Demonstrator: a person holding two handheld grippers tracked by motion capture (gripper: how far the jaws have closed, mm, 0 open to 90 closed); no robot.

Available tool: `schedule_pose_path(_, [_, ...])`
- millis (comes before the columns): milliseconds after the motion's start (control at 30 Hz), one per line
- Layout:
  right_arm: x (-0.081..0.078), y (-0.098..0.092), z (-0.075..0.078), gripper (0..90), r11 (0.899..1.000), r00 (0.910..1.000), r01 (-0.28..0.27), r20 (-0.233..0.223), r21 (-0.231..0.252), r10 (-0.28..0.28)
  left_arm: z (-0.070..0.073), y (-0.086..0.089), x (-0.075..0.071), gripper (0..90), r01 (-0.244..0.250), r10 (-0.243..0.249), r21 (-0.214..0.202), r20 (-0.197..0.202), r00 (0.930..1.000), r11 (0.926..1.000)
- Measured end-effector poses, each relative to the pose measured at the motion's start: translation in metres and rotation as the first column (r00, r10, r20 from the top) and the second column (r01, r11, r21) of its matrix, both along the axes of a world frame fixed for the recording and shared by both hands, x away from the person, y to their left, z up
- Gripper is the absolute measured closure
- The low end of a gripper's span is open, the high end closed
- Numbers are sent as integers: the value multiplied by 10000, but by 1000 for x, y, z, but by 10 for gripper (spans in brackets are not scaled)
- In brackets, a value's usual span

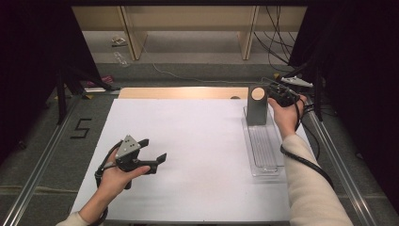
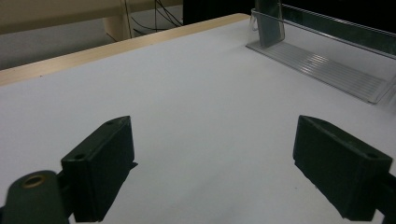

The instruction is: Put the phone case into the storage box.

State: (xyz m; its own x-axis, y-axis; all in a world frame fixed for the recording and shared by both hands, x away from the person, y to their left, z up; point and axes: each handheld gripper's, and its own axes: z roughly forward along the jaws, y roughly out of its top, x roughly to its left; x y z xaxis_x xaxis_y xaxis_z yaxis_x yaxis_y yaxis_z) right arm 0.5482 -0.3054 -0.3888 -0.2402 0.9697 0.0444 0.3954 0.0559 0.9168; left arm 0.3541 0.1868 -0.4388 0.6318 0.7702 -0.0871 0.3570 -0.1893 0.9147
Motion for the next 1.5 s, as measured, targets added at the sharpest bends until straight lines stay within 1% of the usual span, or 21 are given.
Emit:
schedule_pose_path(100, [-2, 0, 3, 674, 10000, 10000, 42, 63, -57, -41, 0, 0, 0, 122, 10, -10, 22, 1, 10000, 10000])
schedule_pose_path(167, [-4, -1, 5, 609, 9999, 9999, 111, 103, -53, -111, 0, 0, 0, 123, 5, -5, 8, 5, 10000, 10000])
schedule_pose_path(233, [-7, -3, 8, 530, 9996, 9994, 273, 193, 78, -274, 0, 0, 0, 124, -39, 39, -19, -11, 10000, 10000])
schedule_pose_path(267, [-8, -4, 9, 507, 9995, 9994, 290, 202, 120, -292, 0, 0, 0, 125, -42, 42, -24, -14, 10000, 10000])
schedule_pose_path(400, [-16, -5, 12, 415, 9998, 9994, 173, 307, 132, -177, 0, -1, 0, 125, -9, 10, 9, -30, 10000, 10000])
schedule_pose_path(533, [-24, -4, 14, 342, 9997, 9997, -37, 242, 224, 32, 1, -1, 0, 125, -40, 40, -20, -58, 10000, 10000])
schedule_pose_path(633, [-29, -4, 14, 293, 9996, 9997, -188, 166, 186, 185, 1, 0, 0, 123, -85, 85, -5, -63, 9999, 10000])
schedule_pose_path(733, [-35, -5, 13, 253, 9997, 9997, -228, 117, 131, 227, 0, 0, 0, 123, -63, 63, -6, -91, 9999, 10000])
schedule_pose_path(867, [-43, -5, 10, 208, 9991, 9994, -351, 27, 217, 351, 0, 0, 0, 123, -59, 59, 5, -86, 9999, 10000])
schedule_pose_path(900, [-45, -5, 9, 204, 9989, 9991, -427, -49, 216, 428, 0, 0, 0, 123, -55, 55, 12, -80, 10000, 10000])
schedule_pose_path(967, [-49, -5, 7, 195, 9986, 9988, -483, -49, 226, 484, 0, 0, 0, 123, -76, 76, 5, -80, 9999, 10000])
schedule_pose_path(1067, [-56, -6, 6, 185, 9978, 9981, -621, -7, 234, 621, 0, 0, 0, 123, -73, 73, 10, -96, 9999, 10000])
schedule_pose_path(1233, [-65, -7, 6, 174, 9961, 9969, -781, 27, 399, 781, 0, 0, 0, 122, -62, 62, 66, -80, 9999, 10000])
schedule_pose_path(1500, [-77, -4, 5, 170, 9921, 9936, -1126, 6, 550, 1128, -1, 0, 0, 122, -59, 59, 83, -74, 10000, 9999])
